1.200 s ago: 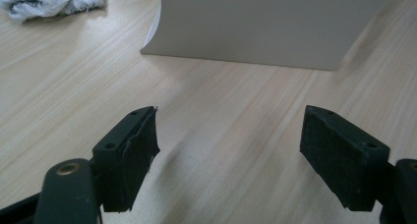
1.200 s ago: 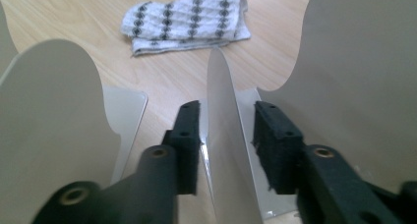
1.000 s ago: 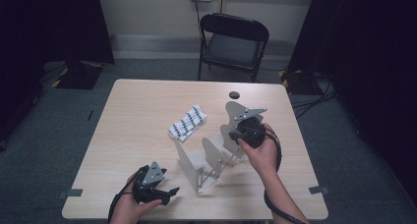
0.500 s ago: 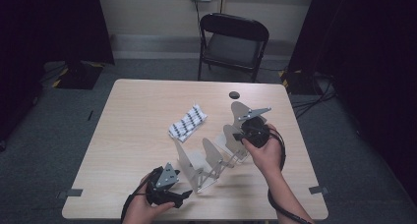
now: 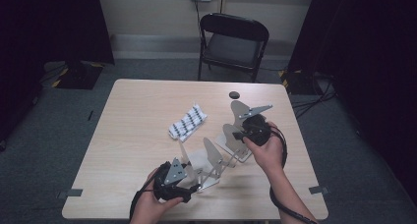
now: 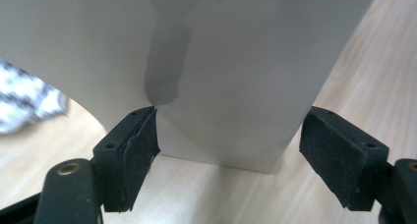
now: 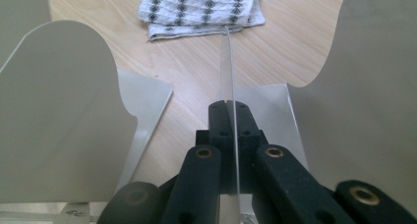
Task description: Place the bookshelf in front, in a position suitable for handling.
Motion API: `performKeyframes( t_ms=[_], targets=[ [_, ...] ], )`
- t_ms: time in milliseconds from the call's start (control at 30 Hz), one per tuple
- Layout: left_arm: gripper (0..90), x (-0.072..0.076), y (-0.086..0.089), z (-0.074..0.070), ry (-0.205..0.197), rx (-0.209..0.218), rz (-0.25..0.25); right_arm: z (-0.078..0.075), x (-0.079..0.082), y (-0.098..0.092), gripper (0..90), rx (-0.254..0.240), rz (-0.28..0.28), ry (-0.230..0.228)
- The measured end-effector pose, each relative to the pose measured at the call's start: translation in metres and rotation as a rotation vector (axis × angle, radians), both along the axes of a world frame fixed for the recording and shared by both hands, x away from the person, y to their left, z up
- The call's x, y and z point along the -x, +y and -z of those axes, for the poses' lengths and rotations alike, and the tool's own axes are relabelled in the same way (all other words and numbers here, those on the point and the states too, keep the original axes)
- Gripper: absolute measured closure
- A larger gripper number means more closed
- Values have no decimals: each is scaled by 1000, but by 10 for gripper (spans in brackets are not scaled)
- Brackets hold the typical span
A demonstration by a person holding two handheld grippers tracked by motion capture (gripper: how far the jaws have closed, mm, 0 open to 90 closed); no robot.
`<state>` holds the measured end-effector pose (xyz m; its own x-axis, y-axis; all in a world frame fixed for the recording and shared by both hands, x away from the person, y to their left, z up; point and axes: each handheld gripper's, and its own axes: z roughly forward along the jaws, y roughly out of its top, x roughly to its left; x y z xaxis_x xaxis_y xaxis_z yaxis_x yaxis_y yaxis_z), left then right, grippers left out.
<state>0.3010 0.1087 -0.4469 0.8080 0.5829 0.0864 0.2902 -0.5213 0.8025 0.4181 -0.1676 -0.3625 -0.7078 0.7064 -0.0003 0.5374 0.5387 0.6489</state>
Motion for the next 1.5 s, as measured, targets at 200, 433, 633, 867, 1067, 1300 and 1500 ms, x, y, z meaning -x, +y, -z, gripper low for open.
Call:
performKeyframes(
  t_ms=[200, 433, 633, 867, 1067, 1300, 1500],
  targets=[
    [223, -1, -8, -12, -39, 37, -13, -9, -3, -6, 899, -41, -10, 19],
    [221, -9, -24, -11, -35, 32, 4, -13, -16, -17, 898, -27, -10, -8],
    [219, -28, -33, -15, -32, 18, -5, -6, -39, -26, 898, -7, -38, -8],
    [220, -31, -34, -16, -34, -18, 31, 8, -47, -36, 898, -38, -49, 2],
    [222, -31, -32, -12, -23, -33, 27, 9, -45, -32, 898, -13, -85, 13],
    [206, -29, -25, -8, -18, -23, -4, 6, -40, -19, 818, 41, -123, -4],
    [216, -24, -20, -7, -12, -54, 15, -1, -30, -28, 588, 48, -49, -23]
  ],
)
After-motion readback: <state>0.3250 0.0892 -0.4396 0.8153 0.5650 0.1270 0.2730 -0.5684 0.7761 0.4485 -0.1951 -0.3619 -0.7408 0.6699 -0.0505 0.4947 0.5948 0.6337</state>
